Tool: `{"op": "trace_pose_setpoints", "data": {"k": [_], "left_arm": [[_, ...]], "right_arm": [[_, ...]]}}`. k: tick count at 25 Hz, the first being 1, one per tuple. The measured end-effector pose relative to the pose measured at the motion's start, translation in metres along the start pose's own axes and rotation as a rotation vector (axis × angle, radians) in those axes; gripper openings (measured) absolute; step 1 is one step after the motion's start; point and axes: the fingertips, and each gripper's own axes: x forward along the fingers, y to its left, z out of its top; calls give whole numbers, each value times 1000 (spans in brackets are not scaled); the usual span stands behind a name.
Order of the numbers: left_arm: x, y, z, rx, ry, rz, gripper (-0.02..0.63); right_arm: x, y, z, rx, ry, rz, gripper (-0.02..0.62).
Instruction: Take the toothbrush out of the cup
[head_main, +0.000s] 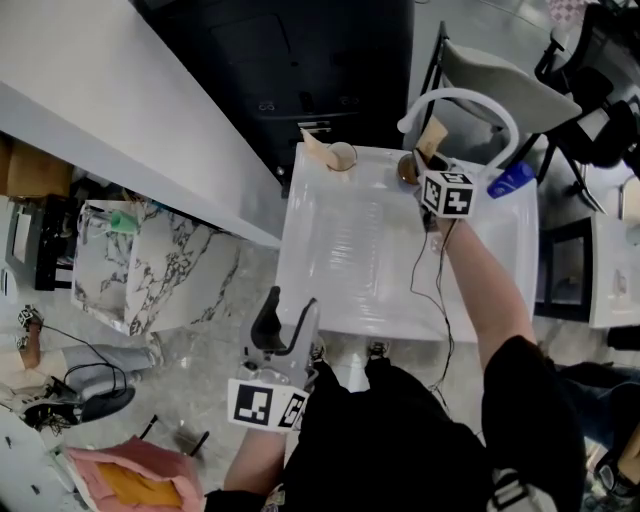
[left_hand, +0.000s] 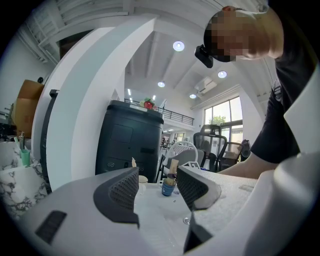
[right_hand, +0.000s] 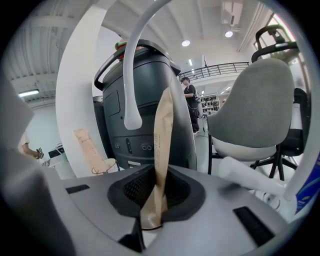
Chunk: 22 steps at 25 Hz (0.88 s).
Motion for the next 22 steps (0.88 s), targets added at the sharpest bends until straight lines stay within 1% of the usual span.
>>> {"op": "trace_pose_setpoints", "data": {"k": [8,16,22], "left_arm": [[-9,-1,1,-2,-7,-8,226],[-20,0,2,-11,-19,-24,227],[-25,-1,6,-12,-37,-54,225]], "right_arm": [[-9,13,5,-12,-26,3,26],[-28,24,24,-66,-82,-18,25],[-52,39,45,-100,-144,-26,25]]}}
